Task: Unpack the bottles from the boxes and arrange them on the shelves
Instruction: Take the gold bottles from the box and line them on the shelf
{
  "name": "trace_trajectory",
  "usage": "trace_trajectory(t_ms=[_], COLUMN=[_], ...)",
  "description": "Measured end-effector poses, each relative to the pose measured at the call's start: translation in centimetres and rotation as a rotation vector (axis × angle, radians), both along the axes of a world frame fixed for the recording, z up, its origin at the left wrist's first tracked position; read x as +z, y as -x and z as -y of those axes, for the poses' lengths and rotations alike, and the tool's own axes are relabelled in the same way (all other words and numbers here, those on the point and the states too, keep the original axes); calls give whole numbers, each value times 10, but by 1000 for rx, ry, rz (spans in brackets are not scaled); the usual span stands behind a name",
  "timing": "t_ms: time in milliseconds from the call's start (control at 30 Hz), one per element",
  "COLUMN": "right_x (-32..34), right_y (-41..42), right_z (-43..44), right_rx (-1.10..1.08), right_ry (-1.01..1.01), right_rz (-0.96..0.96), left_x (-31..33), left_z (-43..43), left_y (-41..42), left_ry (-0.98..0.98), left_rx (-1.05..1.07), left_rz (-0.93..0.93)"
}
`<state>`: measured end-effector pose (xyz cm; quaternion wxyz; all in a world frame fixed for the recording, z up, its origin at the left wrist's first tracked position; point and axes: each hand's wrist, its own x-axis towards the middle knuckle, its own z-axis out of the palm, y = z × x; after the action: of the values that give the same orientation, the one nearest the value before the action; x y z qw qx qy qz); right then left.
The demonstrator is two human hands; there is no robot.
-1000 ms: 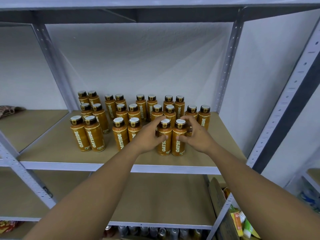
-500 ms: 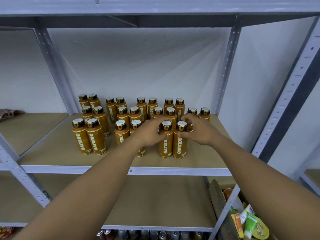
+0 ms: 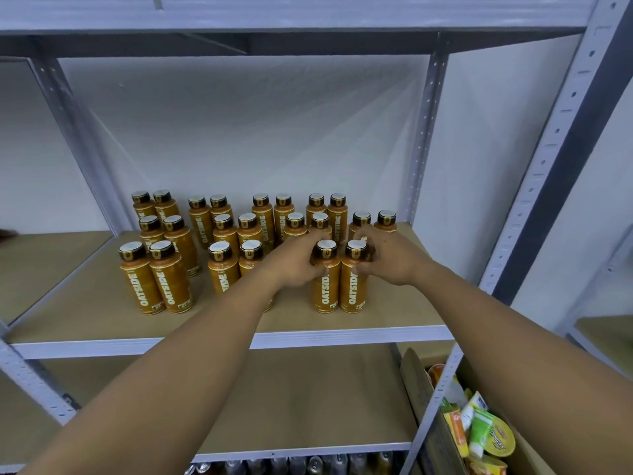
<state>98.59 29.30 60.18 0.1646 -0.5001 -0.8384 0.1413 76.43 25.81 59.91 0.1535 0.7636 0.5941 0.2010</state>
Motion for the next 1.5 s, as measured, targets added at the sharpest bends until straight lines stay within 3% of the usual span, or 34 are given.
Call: trace_trajectory(t_ms=[800,1500], right_x=[1,-5], right_y=[-86,-98], right_z=[2,1], right_rx=[-105,-62], right_ry=[1,2], right_rz=[65,4], left_x=[-4,-7], left_z=[-7,-4], left_y=[-88,-100], left_ry=[22,15], left_rx=[-57,-42], left_rz=[37,59])
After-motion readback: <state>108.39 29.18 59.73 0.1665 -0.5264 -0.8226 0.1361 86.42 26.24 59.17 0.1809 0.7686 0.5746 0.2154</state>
